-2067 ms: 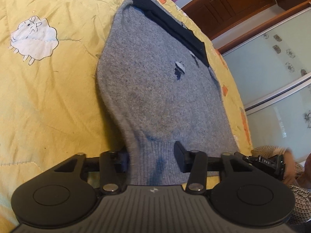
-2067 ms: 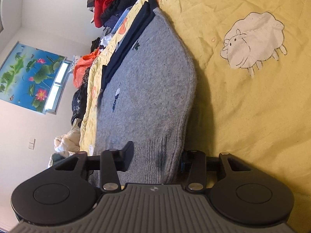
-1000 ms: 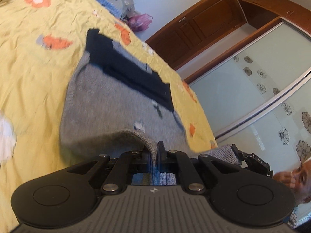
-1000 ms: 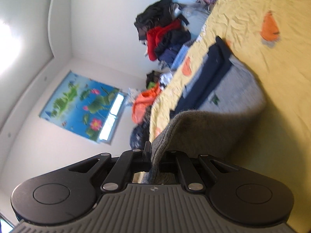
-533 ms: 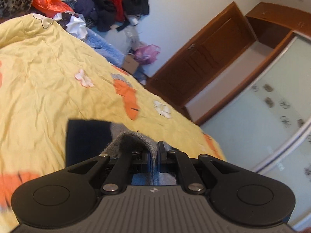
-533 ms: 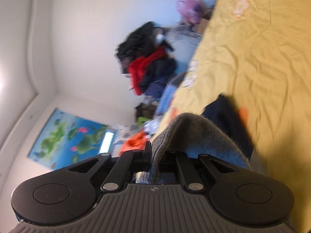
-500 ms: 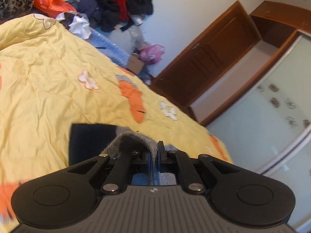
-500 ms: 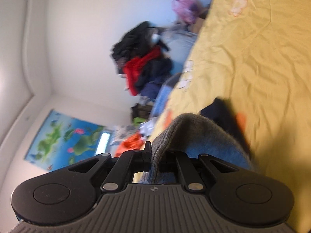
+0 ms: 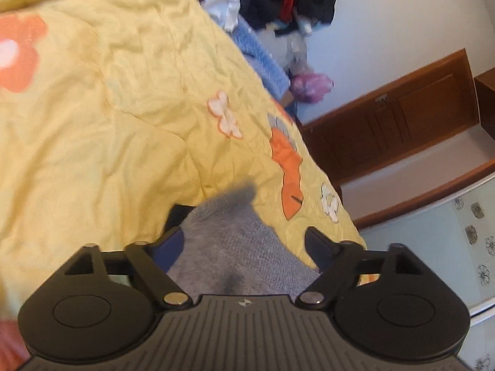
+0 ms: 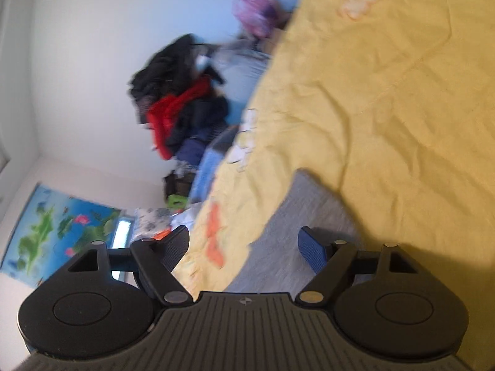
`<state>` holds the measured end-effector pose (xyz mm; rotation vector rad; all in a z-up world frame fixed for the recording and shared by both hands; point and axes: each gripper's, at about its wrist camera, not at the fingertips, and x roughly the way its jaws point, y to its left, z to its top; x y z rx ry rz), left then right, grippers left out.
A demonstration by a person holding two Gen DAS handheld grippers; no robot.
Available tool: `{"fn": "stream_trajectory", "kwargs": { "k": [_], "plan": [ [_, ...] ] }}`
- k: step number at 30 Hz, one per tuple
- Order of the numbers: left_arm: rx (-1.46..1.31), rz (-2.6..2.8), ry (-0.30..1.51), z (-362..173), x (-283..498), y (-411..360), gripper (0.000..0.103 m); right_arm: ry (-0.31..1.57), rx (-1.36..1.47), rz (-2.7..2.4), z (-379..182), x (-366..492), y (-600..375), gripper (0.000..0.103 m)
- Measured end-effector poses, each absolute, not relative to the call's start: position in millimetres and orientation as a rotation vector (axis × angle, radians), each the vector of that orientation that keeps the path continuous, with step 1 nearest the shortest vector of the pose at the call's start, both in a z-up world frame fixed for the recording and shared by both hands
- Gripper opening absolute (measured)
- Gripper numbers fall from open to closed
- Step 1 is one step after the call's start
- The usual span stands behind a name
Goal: Fold small clothes
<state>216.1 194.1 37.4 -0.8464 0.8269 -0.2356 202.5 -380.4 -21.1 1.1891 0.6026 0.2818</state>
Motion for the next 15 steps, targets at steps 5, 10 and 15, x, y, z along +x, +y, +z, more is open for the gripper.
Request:
{"fn": "stream_trajectory", "kwargs": {
  "k": [5, 10, 15],
  "plan": [
    [-0.686, -0.165, 0.745, 56, 148, 185, 0.087, 0.556, 1.158, 0.328, -12, 135, -376, 0.08],
    [-0.532, -0.127, 0.707, 55, 77, 162, 0.087, 0.551, 1.13, 0.246, -17, 67, -375, 0.08],
    [-0.53, -0.156, 0.717, 45, 26, 156, 0.087, 0.554, 1.061, 0.159, -24, 12, -370, 0.08]
  ]
}}
